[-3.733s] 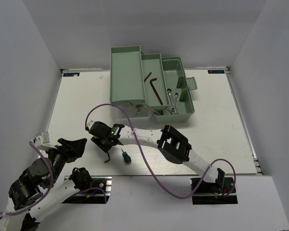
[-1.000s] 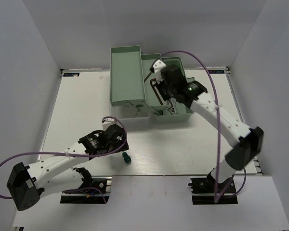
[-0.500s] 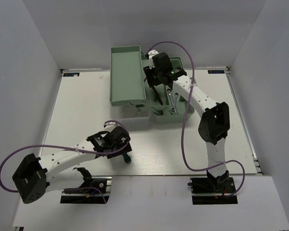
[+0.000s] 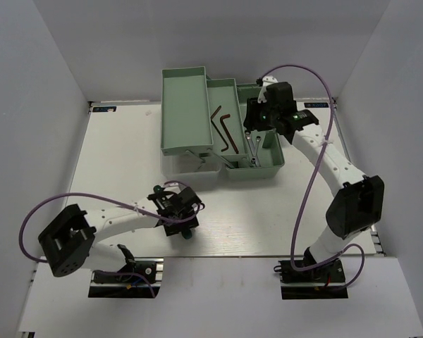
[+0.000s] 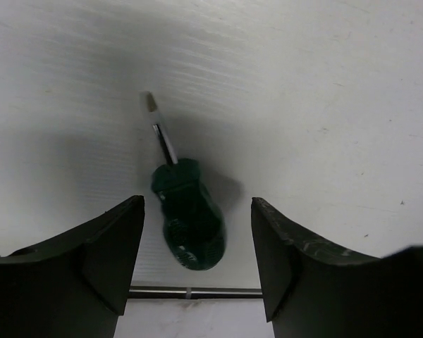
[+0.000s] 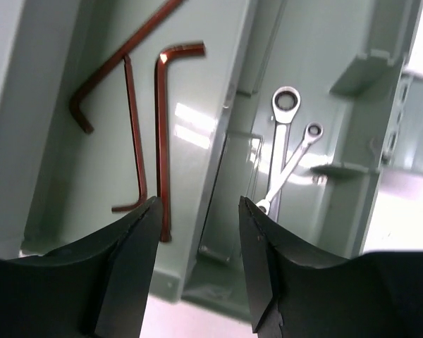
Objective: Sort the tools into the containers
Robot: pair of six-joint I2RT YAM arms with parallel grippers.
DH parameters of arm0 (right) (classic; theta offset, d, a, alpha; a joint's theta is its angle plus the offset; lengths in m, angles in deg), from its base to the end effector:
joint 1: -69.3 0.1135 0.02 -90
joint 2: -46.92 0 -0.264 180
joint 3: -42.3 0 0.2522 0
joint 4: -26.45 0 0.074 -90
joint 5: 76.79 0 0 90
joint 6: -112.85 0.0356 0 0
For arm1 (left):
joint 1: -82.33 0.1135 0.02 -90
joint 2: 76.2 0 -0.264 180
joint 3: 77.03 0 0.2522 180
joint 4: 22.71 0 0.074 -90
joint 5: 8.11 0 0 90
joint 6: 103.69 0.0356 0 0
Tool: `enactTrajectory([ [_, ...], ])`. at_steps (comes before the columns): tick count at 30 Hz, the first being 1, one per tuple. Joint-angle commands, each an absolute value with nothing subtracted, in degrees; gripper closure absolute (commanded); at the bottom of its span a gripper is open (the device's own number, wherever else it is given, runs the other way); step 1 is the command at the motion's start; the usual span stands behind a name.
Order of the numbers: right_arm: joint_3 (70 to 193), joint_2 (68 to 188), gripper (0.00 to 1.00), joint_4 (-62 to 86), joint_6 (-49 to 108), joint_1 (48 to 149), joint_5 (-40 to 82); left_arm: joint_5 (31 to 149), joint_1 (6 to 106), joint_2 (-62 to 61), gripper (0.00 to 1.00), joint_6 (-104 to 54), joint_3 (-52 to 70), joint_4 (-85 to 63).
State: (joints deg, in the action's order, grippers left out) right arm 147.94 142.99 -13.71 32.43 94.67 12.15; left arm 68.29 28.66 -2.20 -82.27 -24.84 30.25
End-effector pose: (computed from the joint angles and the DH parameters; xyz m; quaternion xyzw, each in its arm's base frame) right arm 0.3535 0.1669 0.3622 -0.1148 0.8609 0.1411 0.4751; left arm 0.1311 -0.1641 0.1688 -0.1433 0.9739 -0.0586 0.1663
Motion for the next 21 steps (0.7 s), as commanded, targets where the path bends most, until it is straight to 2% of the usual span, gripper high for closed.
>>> enactTrajectory([
  [1,144.0,139.9,0.46,-11.0,36.1,93.4,16.3,68.4,26.9,1.0,0.29,-83.8,-21.0,30.5],
  [4,140.0,136.8,0.46,-10.1,37.0,91.8,17.7,67.8,25.6,3.0,0.4,-84.4,-19.9,31.6],
  [5,137.8,136.2,0.46,-9.8,37.3,91.5,18.1,67.8,24.9,3.8,0.5,-84.4,-19.9,31.6],
  [10,132.8,131.2,0.45,-9.7,37.8,89.5,21.6,66.0,23.0,2.6,0.81,-85.1,-18.0,34.7],
  [11,132.2,129.9,0.43,-10.2,37.4,89.3,22.2,65.4,23.0,2.6,0.91,-85.1,-17.3,35.5],
  [13,129.8,128.8,0.29,-10.7,35.2,88.9,25.5,64.8,21.8,1.3,0.99,-82.9,-13.7,36.2],
  [14,129.3,126.8,0.29,-11.6,32.8,88.7,27.6,64.8,21.8,-0.2,1.0,-78.7,-12.1,37.1],
  [15,127.6,126.3,0.32,-12.5,31.2,88.6,29.3,65.4,21.1,-1.3,1.0,-74.6,-8.8,35.5],
  [16,126.8,125.0,0.4,-13.2,27.5,88.5,33.2,65.4,20.5,-2.5,1.0,-70.9,-7.1,34.1],
  [17,125.1,123.3,0.56,-15.3,23.8,88.2,38.2,67.4,20.5,-5.2,1.0,-62.6,-5.5,31.0],
  [19,121.1,120.9,1.0,-15.5,17.6,87.8,42.8,65.6,20.5,-7.5,1.0,-57.9,0.4,30.2],
  [20,118.7,119.4,1.0,-16.2,15.7,87.8,51.0,63.3,21.1,-8.2,1.0,-55.6,2.7,30.2],
  [21,117.9,118.6,1.0,-18.7,10.8,87.8,53.3,61.3,21.7,-8.3,1.0,-52.3,7.4,31.8],
])
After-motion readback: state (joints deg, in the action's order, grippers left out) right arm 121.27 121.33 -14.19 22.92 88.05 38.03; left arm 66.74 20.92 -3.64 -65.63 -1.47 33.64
